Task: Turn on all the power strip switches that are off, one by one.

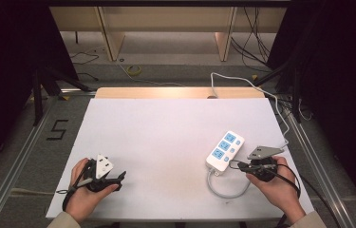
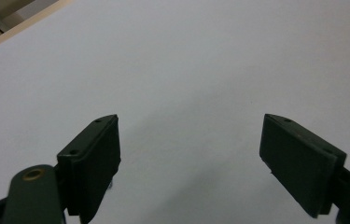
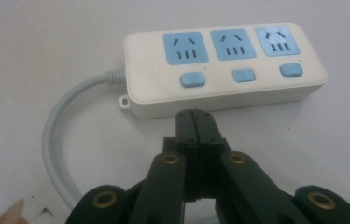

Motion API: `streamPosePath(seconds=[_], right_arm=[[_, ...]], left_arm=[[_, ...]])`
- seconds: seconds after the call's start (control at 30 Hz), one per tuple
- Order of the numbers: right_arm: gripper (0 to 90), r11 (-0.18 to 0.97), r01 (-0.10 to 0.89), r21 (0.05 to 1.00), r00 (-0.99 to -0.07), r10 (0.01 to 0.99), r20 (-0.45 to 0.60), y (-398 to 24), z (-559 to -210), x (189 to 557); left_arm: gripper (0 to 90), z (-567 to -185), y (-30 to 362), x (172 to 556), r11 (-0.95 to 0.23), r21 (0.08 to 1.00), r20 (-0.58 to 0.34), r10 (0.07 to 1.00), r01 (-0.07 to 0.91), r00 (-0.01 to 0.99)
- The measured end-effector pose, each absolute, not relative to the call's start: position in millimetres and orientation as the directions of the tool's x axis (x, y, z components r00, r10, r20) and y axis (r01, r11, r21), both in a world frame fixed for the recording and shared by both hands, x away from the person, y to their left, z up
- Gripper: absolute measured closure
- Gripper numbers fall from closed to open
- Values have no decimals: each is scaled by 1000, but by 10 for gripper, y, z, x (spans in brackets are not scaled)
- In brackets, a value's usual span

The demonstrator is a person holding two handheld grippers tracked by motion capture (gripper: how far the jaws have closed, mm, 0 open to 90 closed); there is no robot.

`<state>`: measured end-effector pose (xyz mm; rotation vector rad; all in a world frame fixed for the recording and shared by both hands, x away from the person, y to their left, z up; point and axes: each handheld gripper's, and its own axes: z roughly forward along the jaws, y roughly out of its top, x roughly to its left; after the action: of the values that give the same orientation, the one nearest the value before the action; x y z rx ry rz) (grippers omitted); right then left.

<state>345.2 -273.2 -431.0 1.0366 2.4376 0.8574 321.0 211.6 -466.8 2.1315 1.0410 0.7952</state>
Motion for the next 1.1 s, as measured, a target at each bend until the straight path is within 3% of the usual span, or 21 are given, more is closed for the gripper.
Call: streamPosePath(seconds=[1.1], right_arm=[[900, 587, 562, 582, -688, 723, -63, -2578, -4213, 3770]], left_arm=[[200, -4685, 2081, 3214, -498, 743, 248, 825, 447, 508]])
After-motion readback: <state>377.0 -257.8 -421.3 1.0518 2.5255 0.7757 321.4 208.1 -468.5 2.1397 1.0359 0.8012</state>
